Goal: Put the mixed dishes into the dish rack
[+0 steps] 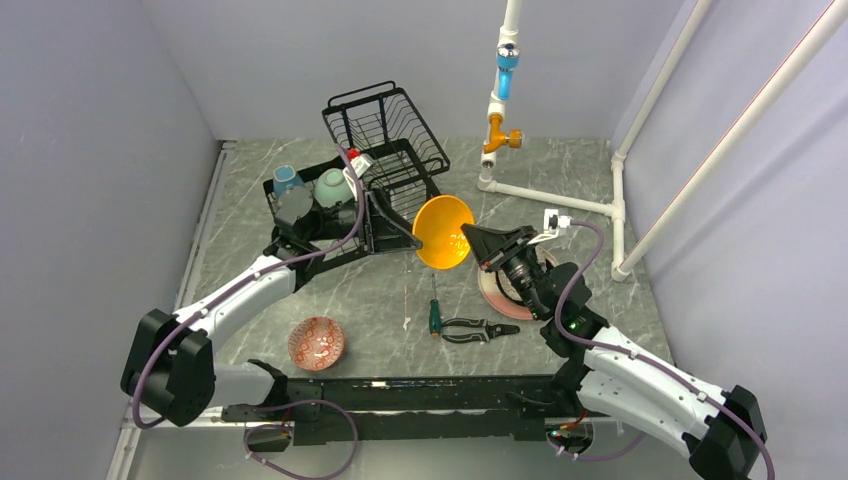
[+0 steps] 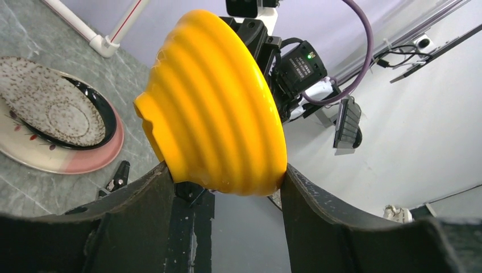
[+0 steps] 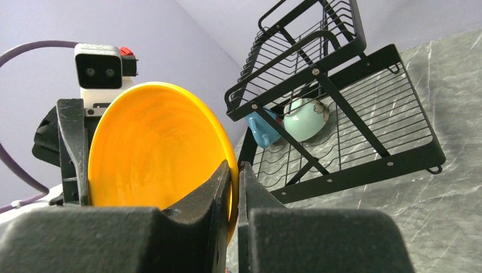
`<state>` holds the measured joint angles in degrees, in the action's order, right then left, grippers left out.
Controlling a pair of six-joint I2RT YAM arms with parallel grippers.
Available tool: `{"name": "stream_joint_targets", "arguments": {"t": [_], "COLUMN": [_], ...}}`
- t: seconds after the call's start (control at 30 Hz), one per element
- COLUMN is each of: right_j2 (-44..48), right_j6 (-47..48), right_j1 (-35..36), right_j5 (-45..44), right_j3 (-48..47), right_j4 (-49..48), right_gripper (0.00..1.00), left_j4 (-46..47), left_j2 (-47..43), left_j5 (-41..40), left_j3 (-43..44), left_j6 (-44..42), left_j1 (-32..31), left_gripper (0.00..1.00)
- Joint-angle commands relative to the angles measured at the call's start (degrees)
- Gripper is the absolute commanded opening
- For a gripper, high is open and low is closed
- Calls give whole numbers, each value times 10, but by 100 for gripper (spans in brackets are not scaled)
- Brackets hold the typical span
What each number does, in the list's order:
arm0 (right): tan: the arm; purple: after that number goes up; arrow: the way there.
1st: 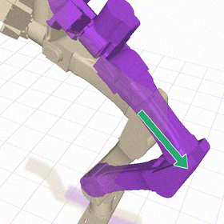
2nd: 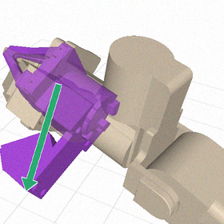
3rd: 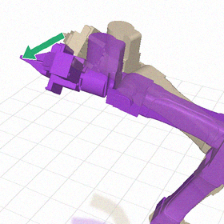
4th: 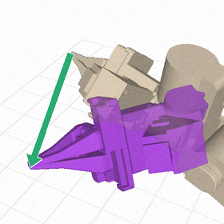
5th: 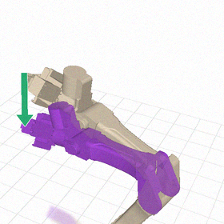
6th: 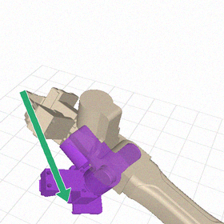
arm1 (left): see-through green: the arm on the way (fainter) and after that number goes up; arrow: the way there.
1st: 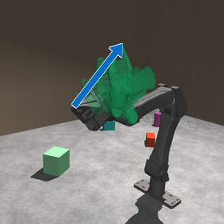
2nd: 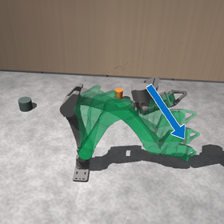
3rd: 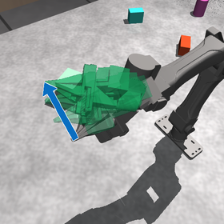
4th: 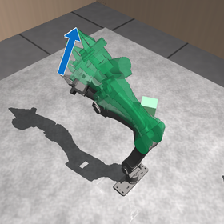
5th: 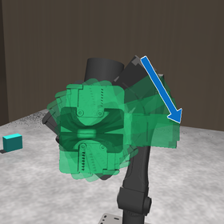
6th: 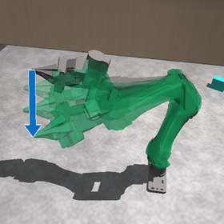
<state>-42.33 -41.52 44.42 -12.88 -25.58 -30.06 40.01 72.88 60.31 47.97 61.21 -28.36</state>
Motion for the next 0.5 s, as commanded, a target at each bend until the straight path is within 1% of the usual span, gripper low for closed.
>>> {"name": "stream_joint_targets", "arguments": {"t": [0.0,0.13,0.17,0.23,0.27,0.3,0.37,0.47], "right_j2": [-5,-7,-6,-6,-6,-6,-7,-8], "right_j6": [15,19,22,25,28,30,37,42], "right_j1": [0,-1,-1,0,0,0,0,-1], "right_j5": [6,11,11,8,8,7,7,5], "right_j3": [-24,-29,-31,-39,-42,-46,-54,-63], "right_j4": [-28,-19,-14,3,10,18,34,57], "right_gripper": [0,0,0,0,6,13,32,51], "left_j4": [157,207,209,186,155,119,40,-60], "left_j2": [-1,3,3,-2,-8,-14,-36,-65], "left_j5": [17,24,25,26,25,21,9,-20], "left_j3": [-13,-21,-21,-16,-12,-8,-3,8], "left_j6": [47,60,57,36,15,-11,-78,-159], "left_j1": [7,17,19,20,20,20,20,20], "left_gripper": [56,37,31,16,7,1,0,0]}}
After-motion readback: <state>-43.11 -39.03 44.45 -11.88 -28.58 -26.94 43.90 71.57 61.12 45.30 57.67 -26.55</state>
